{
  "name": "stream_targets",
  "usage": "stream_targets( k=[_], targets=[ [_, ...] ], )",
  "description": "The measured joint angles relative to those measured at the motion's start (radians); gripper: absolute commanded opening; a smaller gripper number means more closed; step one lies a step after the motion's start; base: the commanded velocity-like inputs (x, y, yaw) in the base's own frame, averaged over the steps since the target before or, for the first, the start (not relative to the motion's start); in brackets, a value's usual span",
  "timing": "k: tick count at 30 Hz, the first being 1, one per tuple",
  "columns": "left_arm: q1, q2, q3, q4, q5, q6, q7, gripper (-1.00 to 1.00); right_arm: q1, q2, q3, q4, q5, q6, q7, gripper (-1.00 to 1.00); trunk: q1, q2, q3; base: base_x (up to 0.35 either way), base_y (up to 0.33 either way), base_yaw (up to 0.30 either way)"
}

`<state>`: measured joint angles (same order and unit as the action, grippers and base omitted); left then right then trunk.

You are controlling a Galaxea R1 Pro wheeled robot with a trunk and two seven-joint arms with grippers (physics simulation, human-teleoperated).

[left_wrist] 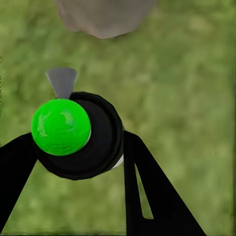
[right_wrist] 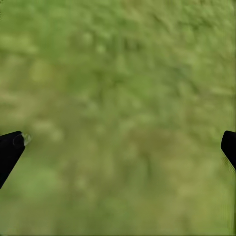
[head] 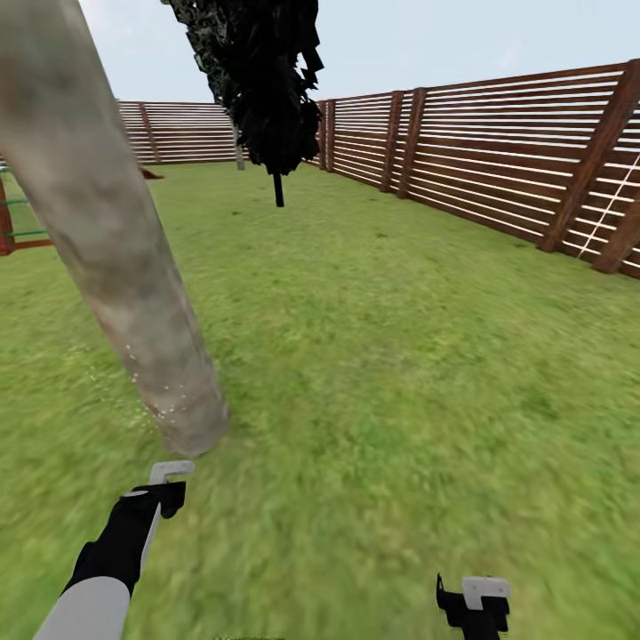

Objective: In the garden, pick up the pesticide atomizer on the floor and spray pesticide onto both trees until each tree trunk is fully covered.

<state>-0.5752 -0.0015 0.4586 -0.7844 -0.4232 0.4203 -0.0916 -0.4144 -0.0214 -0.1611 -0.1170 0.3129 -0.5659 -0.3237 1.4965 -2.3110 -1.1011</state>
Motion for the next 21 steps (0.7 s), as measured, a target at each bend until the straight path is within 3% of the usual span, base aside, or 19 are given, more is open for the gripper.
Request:
stream_targets(
  k=[10,18,21],
  targets=[
    [0.000,0.000,0.000,-0.001,0.000,0.001,0.000,-1.00,0.000,0.001,0.000,0.000,0.000,0.000,0.000,1.00,0.000,0.000,0.000,0.051,-0.272,0.272],
    [0.000,0.000,0.000,0.001,0.000,0.000,0.000,-1.00,0.000,0.001,0.000,0.000,0.000,0.000,0.000,1.00,0.000,0.000,0.000,0.197,-0.219,0.033],
    [0.000,0.000,0.000,0.001,0.001,0.000,0.000,-1.00,0.000,0.001,0.000,0.000,0.000,0.000,0.000,1.00,0.000,0.000,0.000,0.106,-0.260,0.210]
  ],
)
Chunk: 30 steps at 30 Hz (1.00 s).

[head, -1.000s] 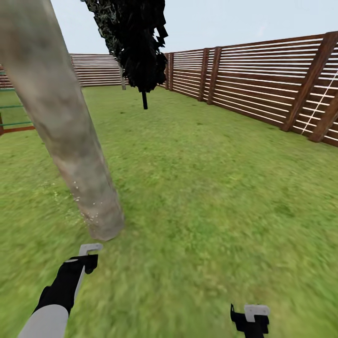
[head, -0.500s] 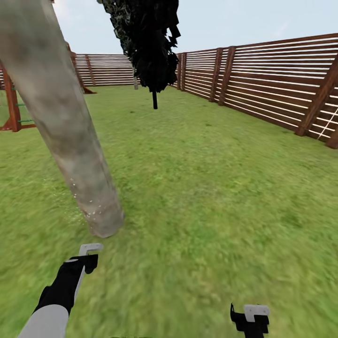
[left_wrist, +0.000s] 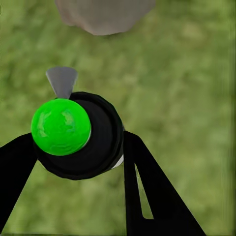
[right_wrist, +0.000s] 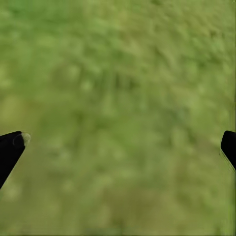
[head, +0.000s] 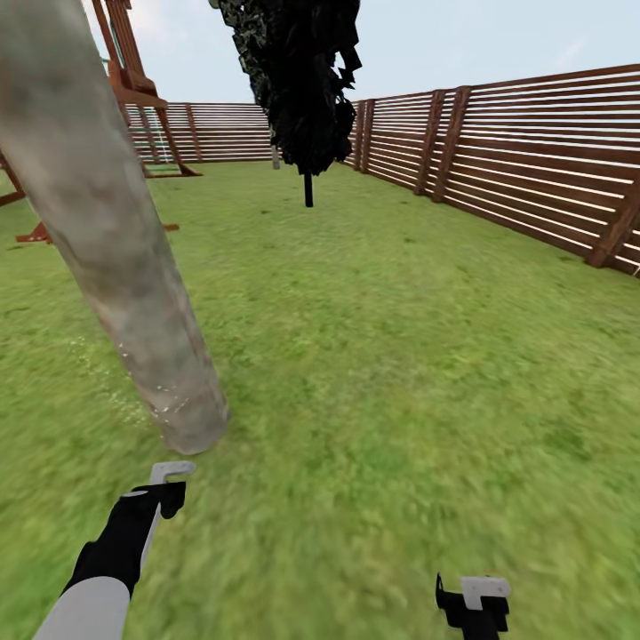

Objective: In the garden, pick up the pesticide atomizer on the floor and spray pesticide onto both trees until each tree trunk is fully covered.

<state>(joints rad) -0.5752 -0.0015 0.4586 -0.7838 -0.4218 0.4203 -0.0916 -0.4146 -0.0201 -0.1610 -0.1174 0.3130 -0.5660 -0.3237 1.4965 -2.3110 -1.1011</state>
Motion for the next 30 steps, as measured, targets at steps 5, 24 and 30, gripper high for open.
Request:
stream_targets(
  k=[5,24,30],
  targets=[
    [0.000,0.000,0.001,0.000,0.000,0.001,0.000,-1.00,0.000,0.000,0.000,0.001,0.000,0.000,0.000,1.00,0.000,0.000,0.000,0.153,-0.255,0.273],
    [-0.018,0.010,0.005,-0.023,0.000,0.011,-0.007,-1.00,0.002,-0.002,0.000,-0.001,0.000,0.000,-0.002,1.00,0.000,0.000,0.000,0.083,-0.113,0.086],
    [-0.023,-0.014,-0.017,-0.032,0.014,0.018,-0.013,-1.00,0.002,-0.001,0.000,-0.001,0.000,0.000,-0.002,1.00,0.000,0.000,0.000,0.000,0.000,0.219]
  ],
)
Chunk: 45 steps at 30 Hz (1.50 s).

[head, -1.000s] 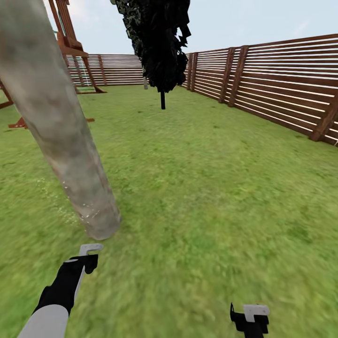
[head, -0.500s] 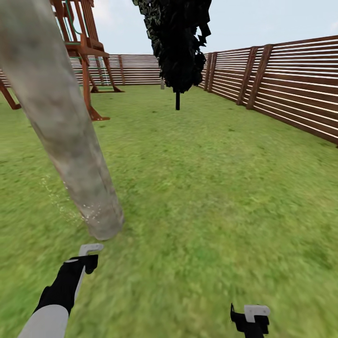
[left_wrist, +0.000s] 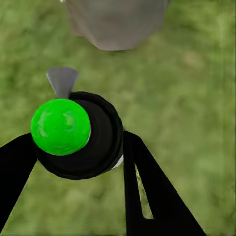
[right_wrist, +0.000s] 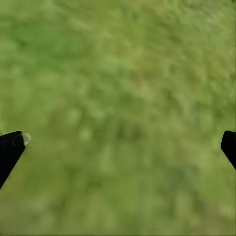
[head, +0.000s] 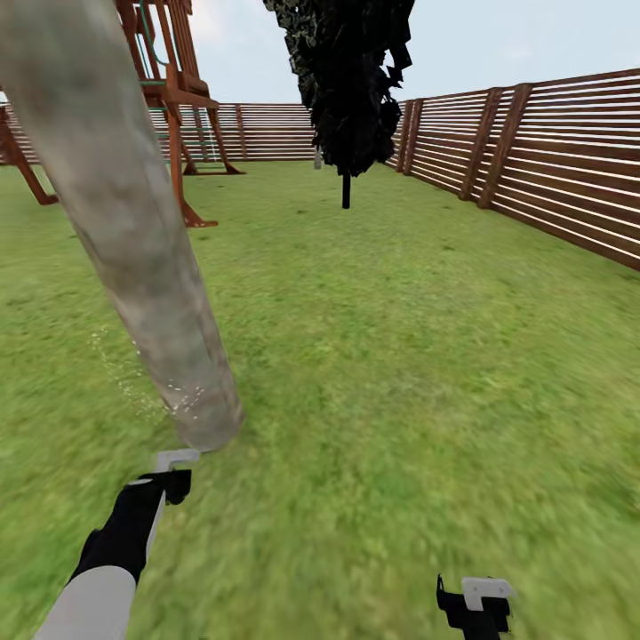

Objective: In the garden, pick up the pesticide atomizer on the floor and spray pesticide onto both trees until each tree trunk is fully covered.

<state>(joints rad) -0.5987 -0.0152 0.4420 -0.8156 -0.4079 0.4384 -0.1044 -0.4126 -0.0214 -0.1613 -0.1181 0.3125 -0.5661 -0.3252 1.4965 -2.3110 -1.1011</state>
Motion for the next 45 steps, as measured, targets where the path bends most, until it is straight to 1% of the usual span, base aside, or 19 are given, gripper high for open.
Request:
stream_targets(
  k=[2,3,9,11,13,15,16,18,20,23,25,26,29,31,33,35,38,41,45],
  targets=[
    [-0.024,-0.032,-0.029,-0.001,-0.002,0.006,0.000,-1.00,0.000,0.000,0.000,0.000,0.000,0.000,0.000,1.00,0.000,0.000,0.000,0.000,0.000,0.277],
    [-0.033,-0.029,-0.034,-0.002,-0.009,0.025,0.000,-1.00,0.000,0.000,0.000,0.000,0.000,0.000,0.000,1.00,0.000,0.000,0.000,0.000,0.000,0.278],
    [-0.035,0.043,-0.031,-0.081,-0.007,0.061,-0.012,-1.00,0.000,0.000,0.000,0.000,0.000,0.000,0.002,1.00,0.000,0.000,0.000,0.000,0.000,0.278],
    [-0.038,0.018,-0.039,-0.084,0.001,0.062,-0.014,-1.00,0.000,0.000,0.000,0.000,0.000,0.000,0.002,1.00,0.000,0.000,0.000,0.000,0.000,0.278],
    [-0.064,-0.040,-0.068,-0.086,0.001,0.109,-0.014,-1.00,0.000,0.000,0.000,0.000,0.000,0.000,0.002,1.00,0.000,0.000,0.000,0.000,0.000,0.277],
    [-0.075,-0.042,-0.085,-0.101,-0.009,0.131,-0.013,-1.00,0.000,0.000,0.000,0.000,0.000,0.000,0.002,1.00,0.000,0.000,0.000,0.000,0.000,0.158],
    [-0.078,-0.037,-0.088,-0.114,-0.010,0.138,-0.014,-1.00,0.000,0.000,0.000,0.000,0.000,0.000,0.002,1.00,0.000,0.000,0.000,0.000,0.000,0.028],
    [-0.089,0.021,-0.087,-0.172,-0.021,0.201,-0.018,-1.00,0.000,-0.003,0.000,0.000,0.000,0.000,0.002,1.00,0.000,0.000,0.000,0.000,0.000,0.009],
    [-0.087,0.037,-0.100,-0.184,-0.004,0.219,-0.078,-1.00,0.000,-0.004,0.000,0.001,0.000,0.000,0.002,1.00,0.000,0.000,0.000,0.000,0.000,0.001],
    [-0.089,0.036,-0.291,-0.188,0.003,0.248,-0.201,-1.00,0.000,-0.006,0.000,0.000,0.000,0.000,0.002,1.00,0.000,0.000,0.000,0.000,0.000,0.000],
    [-0.095,0.044,-0.317,-0.191,-0.010,0.271,-0.209,-1.00,0.000,-0.006,0.000,0.000,0.000,0.000,0.002,1.00,0.000,0.000,0.000,0.000,0.000,0.000],
    [-0.097,0.051,-0.320,-0.192,-0.012,0.276,-0.211,-1.00,0.000,-0.006,0.000,0.000,0.000,0.000,0.002,1.00,0.000,0.000,0.000,0.000,0.000,0.000],
    [-0.096,0.122,-0.271,-0.198,-0.019,0.280,-0.231,-1.00,0.000,-0.005,0.000,0.000,0.000,0.000,0.002,1.00,0.000,0.000,0.000,0.000,0.000,0.000],
    [-0.095,0.114,-0.274,-0.199,-0.004,0.283,-0.245,-1.00,0.000,-0.005,0.000,0.000,0.000,0.000,0.002,1.00,0.000,0.000,0.000,0.000,0.000,0.000],
    [-0.098,0.054,-0.301,-0.201,0.006,0.287,-0.247,-1.00,0.000,-0.004,0.000,0.000,0.000,0.000,0.002,1.00,0.000,0.000,0.000,0.000,0.000,0.035],
    [-0.110,0.030,-0.306,-0.214,-0.007,0.286,-0.247,-1.00,0.000,-0.003,0.000,0.000,0.000,0.000,0.002,1.00,0.000,0.000,0.000,0.000,0.000,0.186],
    [-0.117,0.052,-0.294,-0.225,-0.020,0.287,-0.248,-1.00,0.000,-0.003,0.000,0.000,0.000,0.000,0.002,1.00,0.000,0.000,0.000,0.000,0.000,0.255],
    [-0.118,0.120,-0.253,-0.228,-0.017,0.287,-0.262,-1.00,0.000,-0.003,0.000,0.000,0.000,0.000,0.002,1.00,0.000,0.000,0.000,0.000,0.000,0.077],
    [-0.118,0.100,-0.274,-0.250,0.002,0.294,-0.283,-1.00,0.000,-0.006,0.000,0.000,0.000,0.000,0.002,1.00,0.000,0.000,0.000,0.000,0.000,0.006]
  ],
)
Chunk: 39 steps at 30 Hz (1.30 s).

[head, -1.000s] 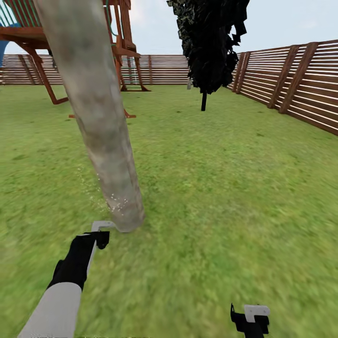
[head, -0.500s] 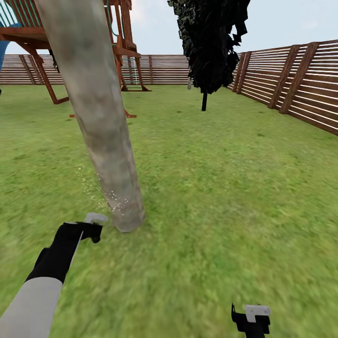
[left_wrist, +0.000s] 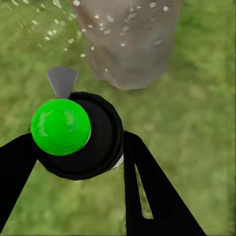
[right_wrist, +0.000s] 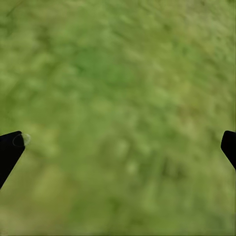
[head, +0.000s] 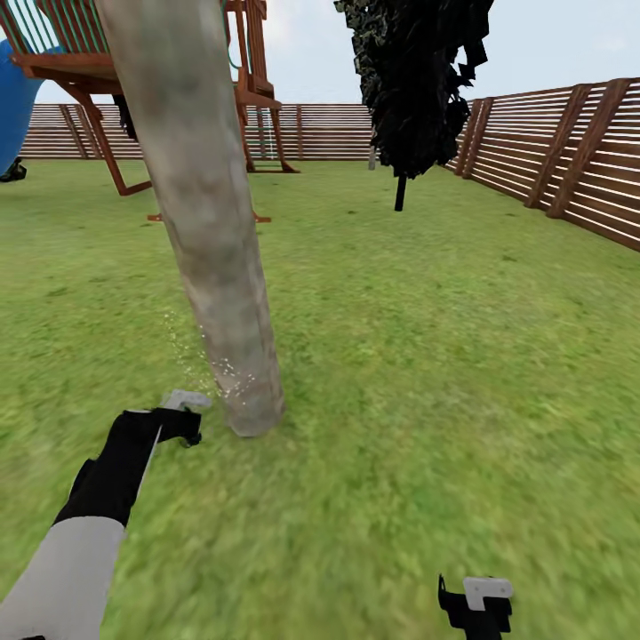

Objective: In the garden, pick up the pesticide atomizer on the floor and spray pesticide onto both trees until each tree trunk is fully covered.

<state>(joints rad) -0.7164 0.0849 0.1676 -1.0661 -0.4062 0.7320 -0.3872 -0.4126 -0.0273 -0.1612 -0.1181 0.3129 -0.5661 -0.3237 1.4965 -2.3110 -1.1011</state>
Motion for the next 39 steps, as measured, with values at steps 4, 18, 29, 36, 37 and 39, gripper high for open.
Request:
stream_targets(
  k=[4,18,29,36,37,39],
  targets=[
    [-0.031,-0.043,-0.049,-0.074,-0.010,0.096,-0.007,-1.00,0.000,-0.002,0.000,0.000,0.000,0.000,0.000,1.00,0.000,0.000,0.000,0.000,0.000,0.000],
    [-0.031,-0.027,-0.049,-0.132,-0.022,0.126,-0.043,-1.00,0.000,0.000,0.000,0.000,0.000,0.000,0.000,1.00,0.000,0.000,0.000,0.086,-0.166,0.034],
    [-0.028,-0.023,-0.053,-0.140,-0.023,0.179,-0.042,-1.00,0.000,0.002,0.000,0.000,0.000,0.000,0.000,1.00,0.000,0.000,0.000,0.225,-0.128,0.151],
    [-0.028,-0.024,-0.054,-0.202,-0.021,0.249,-0.042,-1.00,0.000,0.000,0.000,0.000,0.000,0.000,0.000,1.00,0.000,0.000,0.000,0.001,-0.275,0.000],
    [-0.028,-0.023,-0.054,-0.208,-0.023,0.253,-0.042,-1.00,0.000,0.000,0.000,0.000,0.000,0.000,0.000,1.00,0.000,0.000,0.000,0.000,-0.275,0.000],
    [-0.028,-0.022,-0.054,-0.210,-0.025,0.255,-0.041,-1.00,0.000,0.000,0.000,-0.001,0.000,0.000,0.000,1.00,0.000,0.000,0.000,0.000,-0.276,0.021]
  ],
)
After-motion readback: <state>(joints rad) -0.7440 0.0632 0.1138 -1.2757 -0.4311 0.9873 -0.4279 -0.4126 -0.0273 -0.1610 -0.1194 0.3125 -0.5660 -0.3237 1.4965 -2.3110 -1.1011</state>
